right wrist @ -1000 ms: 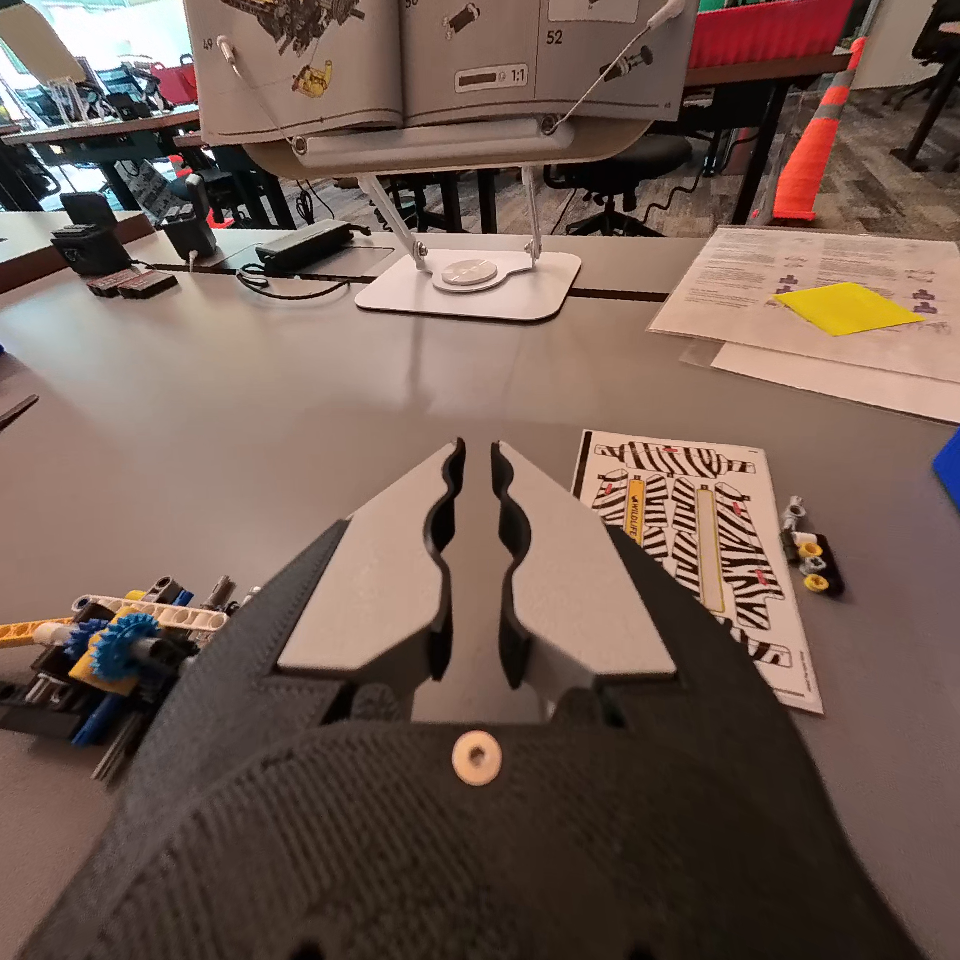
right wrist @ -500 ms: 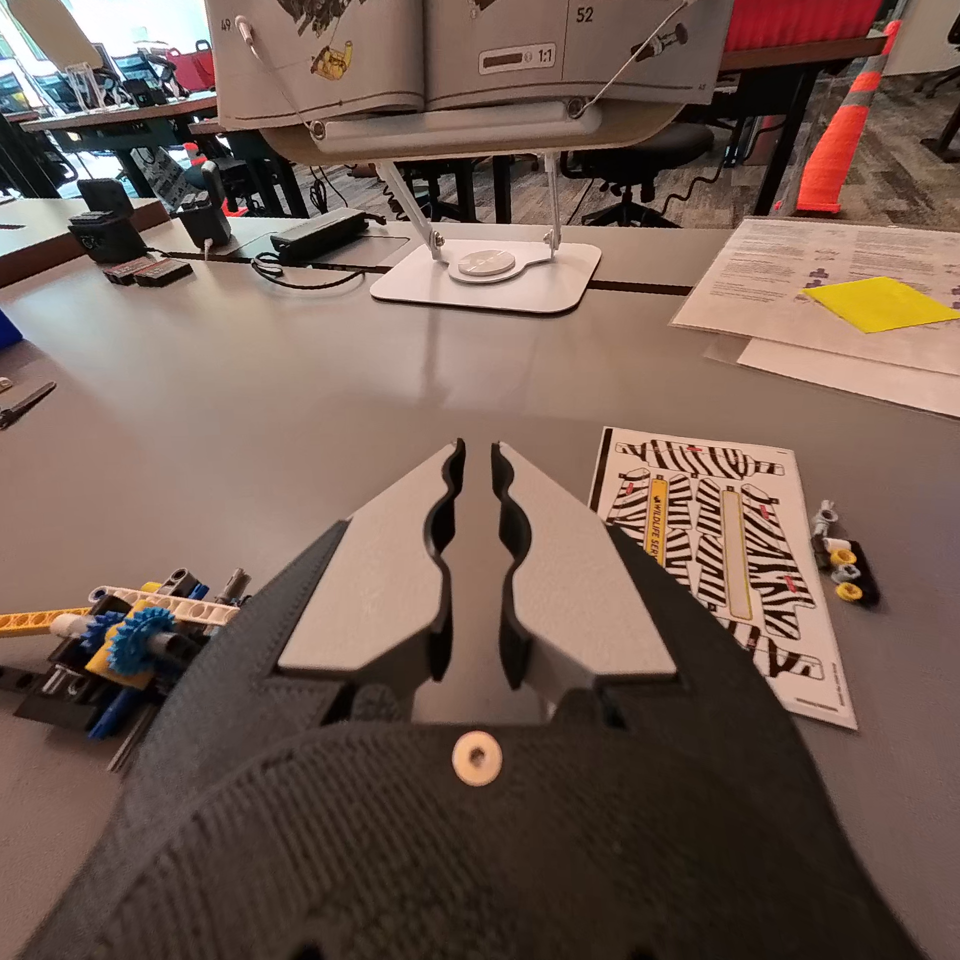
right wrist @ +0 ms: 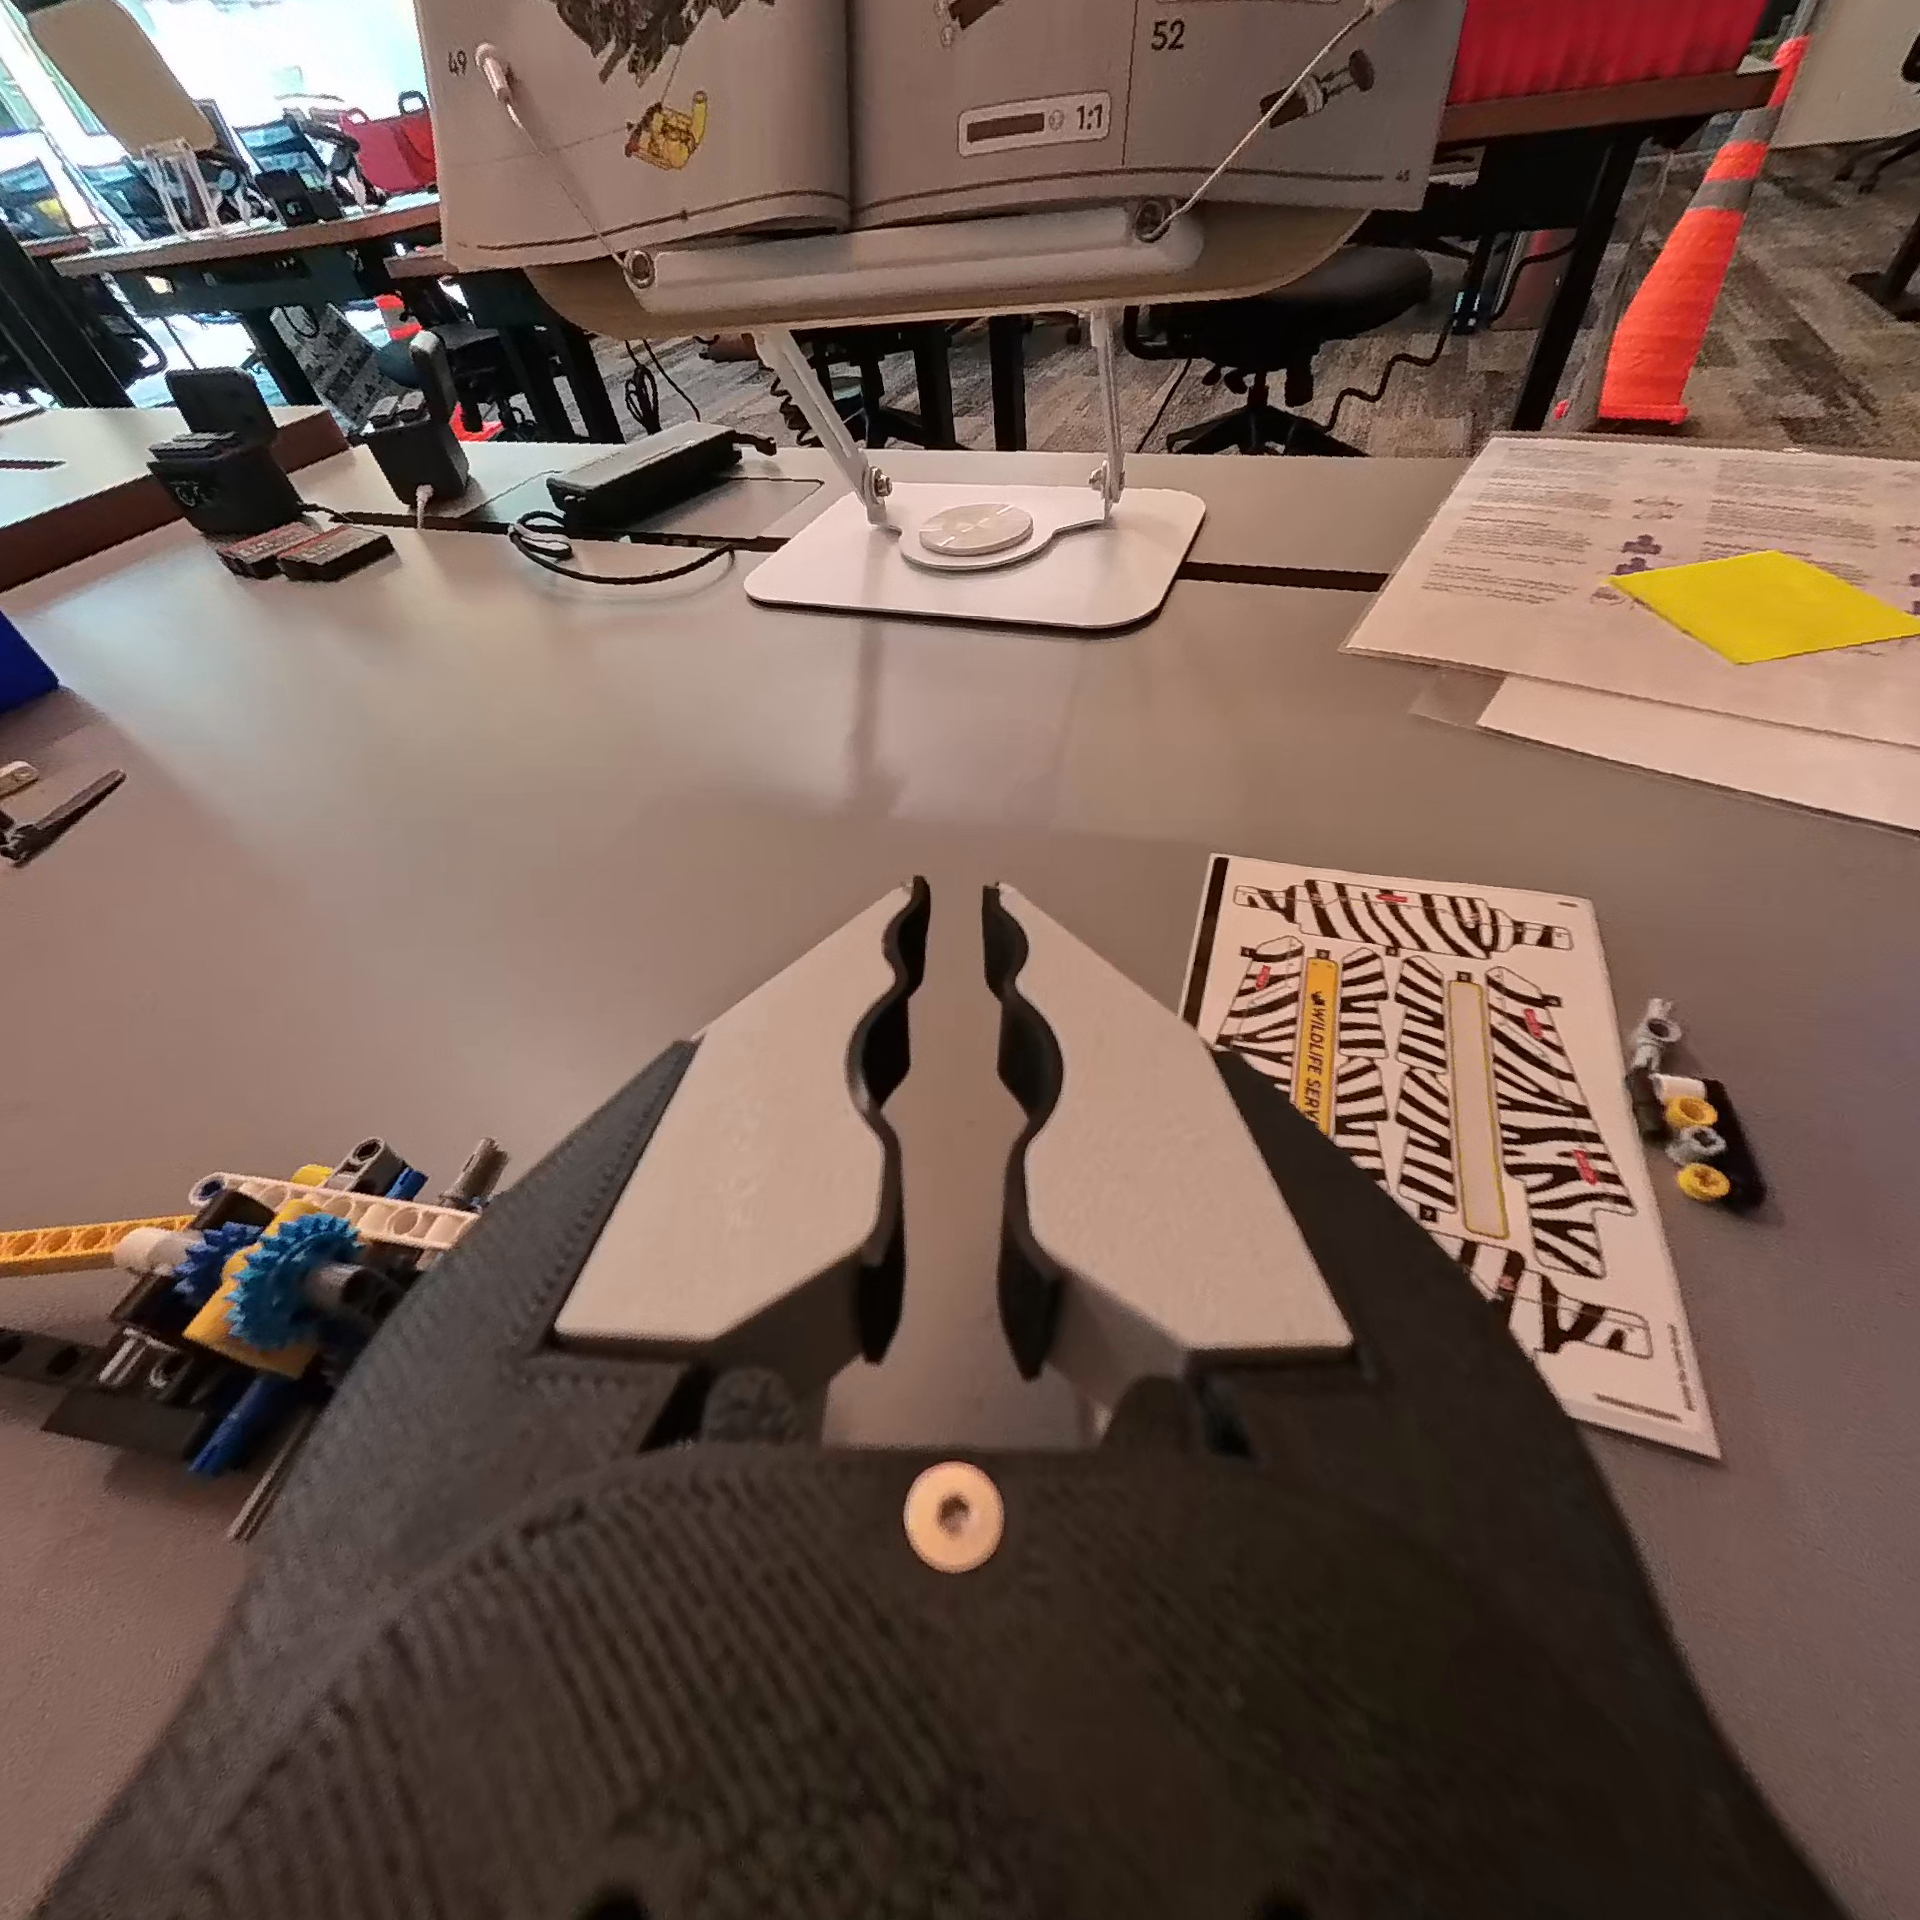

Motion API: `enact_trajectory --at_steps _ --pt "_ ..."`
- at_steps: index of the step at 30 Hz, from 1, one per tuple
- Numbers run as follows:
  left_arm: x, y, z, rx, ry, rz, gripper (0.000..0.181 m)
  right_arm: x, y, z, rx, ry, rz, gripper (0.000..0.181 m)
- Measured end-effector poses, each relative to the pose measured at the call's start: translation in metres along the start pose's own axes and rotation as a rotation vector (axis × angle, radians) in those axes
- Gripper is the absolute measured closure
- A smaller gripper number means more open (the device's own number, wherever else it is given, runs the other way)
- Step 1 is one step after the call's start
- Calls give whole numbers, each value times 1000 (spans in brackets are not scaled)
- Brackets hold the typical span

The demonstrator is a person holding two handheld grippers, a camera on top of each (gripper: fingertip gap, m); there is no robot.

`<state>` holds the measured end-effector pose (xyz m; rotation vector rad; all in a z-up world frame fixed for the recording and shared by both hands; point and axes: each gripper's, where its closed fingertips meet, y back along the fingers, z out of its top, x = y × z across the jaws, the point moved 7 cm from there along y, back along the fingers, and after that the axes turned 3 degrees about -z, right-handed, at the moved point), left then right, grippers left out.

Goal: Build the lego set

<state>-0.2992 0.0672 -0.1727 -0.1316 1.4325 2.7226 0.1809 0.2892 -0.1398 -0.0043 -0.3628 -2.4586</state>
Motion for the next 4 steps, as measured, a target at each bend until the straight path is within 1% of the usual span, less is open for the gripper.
enact_trajectory --at_steps 1,4 --pt "-1 4 4 -22 -8 3 179 0 0 0 -1 0 -1 172" --pt "-12 22 20 -116 -44 -20 179 -1 1 1 -5 -4 -4 172"
